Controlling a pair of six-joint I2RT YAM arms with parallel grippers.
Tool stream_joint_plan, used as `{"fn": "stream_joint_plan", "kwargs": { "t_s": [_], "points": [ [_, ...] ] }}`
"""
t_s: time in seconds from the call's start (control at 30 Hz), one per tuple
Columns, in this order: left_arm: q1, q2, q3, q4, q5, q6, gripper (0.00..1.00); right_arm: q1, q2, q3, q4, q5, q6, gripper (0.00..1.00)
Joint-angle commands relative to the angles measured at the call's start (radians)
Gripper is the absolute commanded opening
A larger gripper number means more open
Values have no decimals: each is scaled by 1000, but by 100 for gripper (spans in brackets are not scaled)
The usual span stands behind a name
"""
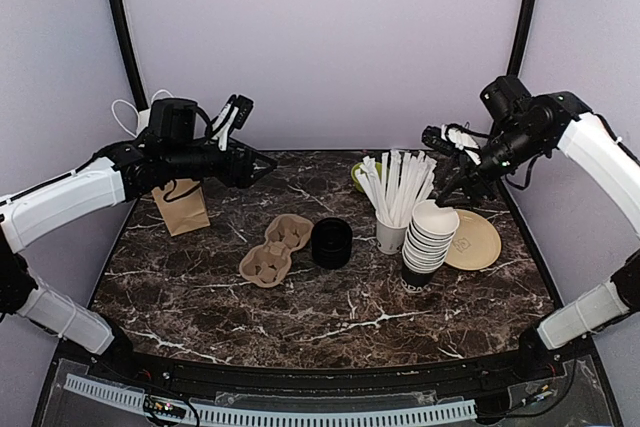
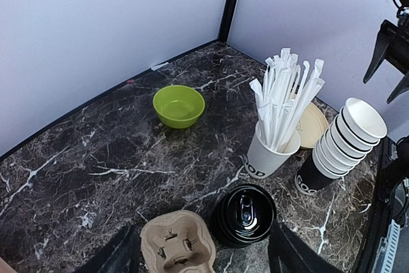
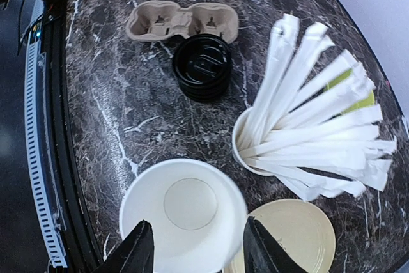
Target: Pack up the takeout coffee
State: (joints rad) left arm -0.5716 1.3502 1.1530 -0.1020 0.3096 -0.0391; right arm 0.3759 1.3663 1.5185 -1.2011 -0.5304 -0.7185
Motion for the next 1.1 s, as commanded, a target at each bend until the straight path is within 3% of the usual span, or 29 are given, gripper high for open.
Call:
{"fn": "stream_joint_plan", "kwargs": {
  "t_s": [0.0, 0.43, 0.6, 0.8, 1.07],
  "points": [
    [-17, 18, 32, -43, 20, -5, 71, 87, 1, -20, -80, 97, -76, 45],
    [-45, 41, -2, -6, -6, -21, 71, 214, 11, -89, -60, 228, -64, 40],
    [-46, 52, -7, -4, -10, -21, 71, 233, 3, -119, -40, 247, -56, 28],
    [-52, 55, -11, 3, -11, -29, 71, 235, -23, -86, -35, 251, -48, 41],
    [-57, 42, -24, -1, -25, -37, 70, 234, -36, -36, -71, 165, -32, 44]
  ]
}}
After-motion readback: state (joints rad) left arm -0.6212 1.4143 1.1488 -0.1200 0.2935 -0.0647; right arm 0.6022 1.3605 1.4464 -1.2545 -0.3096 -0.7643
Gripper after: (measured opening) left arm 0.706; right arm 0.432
